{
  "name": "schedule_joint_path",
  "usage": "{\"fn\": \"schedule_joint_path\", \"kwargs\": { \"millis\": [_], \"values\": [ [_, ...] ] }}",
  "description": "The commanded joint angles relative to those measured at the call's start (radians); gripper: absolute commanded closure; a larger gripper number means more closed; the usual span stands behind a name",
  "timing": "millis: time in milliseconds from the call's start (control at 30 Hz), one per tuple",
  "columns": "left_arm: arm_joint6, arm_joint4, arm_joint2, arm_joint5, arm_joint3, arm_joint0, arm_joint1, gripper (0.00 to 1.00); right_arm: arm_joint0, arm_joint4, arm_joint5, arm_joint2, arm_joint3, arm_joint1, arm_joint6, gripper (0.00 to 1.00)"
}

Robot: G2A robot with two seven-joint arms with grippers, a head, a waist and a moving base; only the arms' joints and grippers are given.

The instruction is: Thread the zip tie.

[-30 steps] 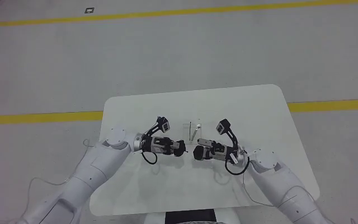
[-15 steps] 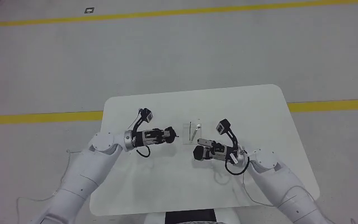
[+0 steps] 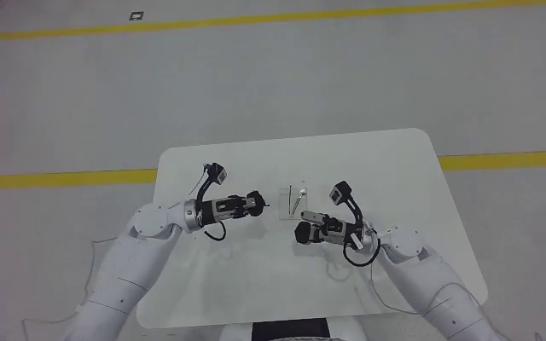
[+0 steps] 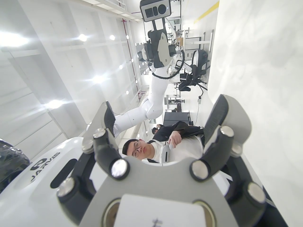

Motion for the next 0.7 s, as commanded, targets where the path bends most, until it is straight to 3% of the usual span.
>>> {"fn": "schedule_joint_path", "kwargs": {
  "millis": [0,100,267,500,667],
  "values": [
    [0.0,0.0,0.0,0.0,0.0,0.0,0.0,1.0,0.0,0.0,0.0,0.0,0.0,0.0,0.0,0.0],
    [0.054,0.003,0.001,0.0,0.006,-0.003,-0.003,1.0,0.0,0.0,0.0,0.0,0.0,0.0,0.0,0.0],
    [0.04,-0.045,-0.041,0.0,0.001,-0.002,-0.019,1.0,0.0,0.0,0.0,0.0,0.0,0.0,0.0,0.0],
    [0.069,0.126,-0.095,0.0,-0.018,0.007,-0.056,1.0,0.0,0.0,0.0,0.0,0.0,0.0,0.0,0.0],
    [0.058,0.161,-0.135,0.0,-0.03,0.019,-0.083,1.0,0.0,0.0,0.0,0.0,0.0,0.0,0.0,0.0]
  ]
}}
